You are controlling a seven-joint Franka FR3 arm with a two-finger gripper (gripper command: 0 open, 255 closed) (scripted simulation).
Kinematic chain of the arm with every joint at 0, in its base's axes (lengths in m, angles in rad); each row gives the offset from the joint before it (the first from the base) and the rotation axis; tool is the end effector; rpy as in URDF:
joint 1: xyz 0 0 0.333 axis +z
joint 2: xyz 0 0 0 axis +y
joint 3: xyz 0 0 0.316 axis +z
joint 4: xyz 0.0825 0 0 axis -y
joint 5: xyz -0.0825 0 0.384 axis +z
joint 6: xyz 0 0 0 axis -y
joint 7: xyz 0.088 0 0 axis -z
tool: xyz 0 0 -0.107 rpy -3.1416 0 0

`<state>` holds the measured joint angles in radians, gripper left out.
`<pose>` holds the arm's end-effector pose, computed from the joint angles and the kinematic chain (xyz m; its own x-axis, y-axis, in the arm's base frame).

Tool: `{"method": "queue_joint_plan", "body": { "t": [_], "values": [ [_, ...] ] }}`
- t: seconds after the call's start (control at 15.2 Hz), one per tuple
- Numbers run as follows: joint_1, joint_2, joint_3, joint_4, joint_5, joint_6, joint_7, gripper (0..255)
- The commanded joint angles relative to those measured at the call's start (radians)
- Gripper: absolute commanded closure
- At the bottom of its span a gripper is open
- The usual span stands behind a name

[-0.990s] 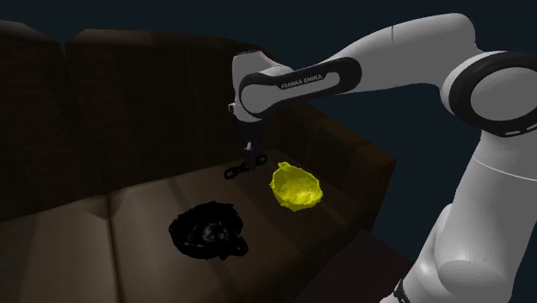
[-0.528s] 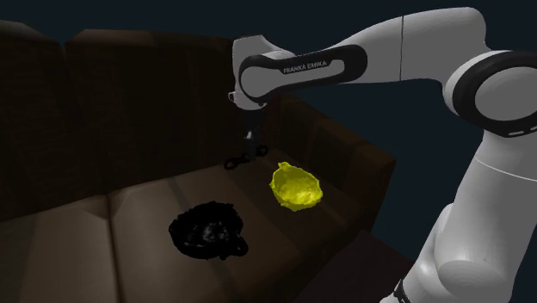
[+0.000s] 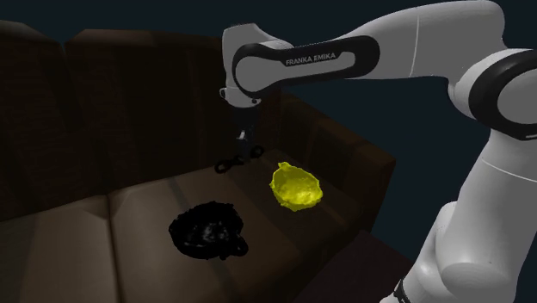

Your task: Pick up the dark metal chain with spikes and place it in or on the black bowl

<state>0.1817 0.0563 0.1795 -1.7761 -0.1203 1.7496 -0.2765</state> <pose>0.5389 0.1900 0.5113 0.7855 0.6093 -0.1086 0.6178 -0.7823 0.0793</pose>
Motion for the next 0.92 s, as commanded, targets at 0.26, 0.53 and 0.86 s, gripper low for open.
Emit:
{"method": "queue_joint_plan", "body": {
  "t": [0.26, 0.53, 0.86],
  "values": [
    [0.072, -0.011, 0.066, -0.005, 0.012, -0.021, 0.135, 255],
    [0.121, -0.001, 0.111, 0.014, 0.016, -0.039, 0.227, 255],
    [0.161, 0.02, 0.145, 0.017, 0.016, -0.029, 0.302, 255]
  ]
}}
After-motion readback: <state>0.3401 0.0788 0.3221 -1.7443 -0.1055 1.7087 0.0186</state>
